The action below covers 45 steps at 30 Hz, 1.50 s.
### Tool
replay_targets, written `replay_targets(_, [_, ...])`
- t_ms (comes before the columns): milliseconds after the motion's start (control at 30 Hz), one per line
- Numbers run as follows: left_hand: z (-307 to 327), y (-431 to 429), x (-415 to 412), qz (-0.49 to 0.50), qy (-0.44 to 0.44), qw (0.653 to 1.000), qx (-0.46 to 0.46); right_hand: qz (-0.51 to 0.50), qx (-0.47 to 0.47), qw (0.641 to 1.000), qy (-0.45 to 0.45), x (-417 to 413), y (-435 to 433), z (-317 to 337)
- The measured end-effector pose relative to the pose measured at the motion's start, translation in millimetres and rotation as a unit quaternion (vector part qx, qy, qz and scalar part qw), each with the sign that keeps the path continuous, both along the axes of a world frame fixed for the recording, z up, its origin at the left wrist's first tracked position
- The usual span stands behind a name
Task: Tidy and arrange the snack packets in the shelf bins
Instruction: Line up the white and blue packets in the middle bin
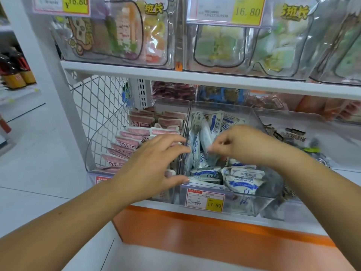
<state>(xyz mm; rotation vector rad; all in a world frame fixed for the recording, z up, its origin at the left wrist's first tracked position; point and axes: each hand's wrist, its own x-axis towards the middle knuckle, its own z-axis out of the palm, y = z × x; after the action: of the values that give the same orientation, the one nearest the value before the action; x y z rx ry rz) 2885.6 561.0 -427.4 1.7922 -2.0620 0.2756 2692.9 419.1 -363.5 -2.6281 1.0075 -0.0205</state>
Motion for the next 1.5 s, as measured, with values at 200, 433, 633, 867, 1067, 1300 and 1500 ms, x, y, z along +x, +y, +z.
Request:
replay_targets(200, [1, 1, -1, -0.005, 0.015, 1.0, 0.003, -0.028, -0.12, 0.992, 0.009, 11, -10, -24])
replay_targets(433, [9, -3, -19, -0.001, 0.061, 0.998, -0.015, -0.134, 0.181, 0.918, -0.326, -26, -5, -1])
replay_targets(633, [25, -7, -57, -0.03, 0.279, 0.96, -0.005, -0.143, 0.416, 0.828, -0.348, -51, 27, 3])
replay_targets(867, [32, -12, -81, -0.078, 0.51, 0.845, 0.139, -0.105, 0.142, 0.95, -0.259, -81, 47, 17])
replay_targets(1067, [29, -12, -90, -0.084, 0.551, 0.815, 0.159, -0.056, 0.26, 0.92, -0.288, -73, 45, 1])
replay_targets(1300, [30, -16, -79, -0.051, 0.562, 0.817, 0.118, -0.103, 0.23, 0.905, -0.343, -79, 31, 8])
replay_targets(1500, [33, -16, -44, -0.051, 0.059, 0.989, 0.126, -0.079, 0.042, 0.968, -0.233, -103, 26, 36])
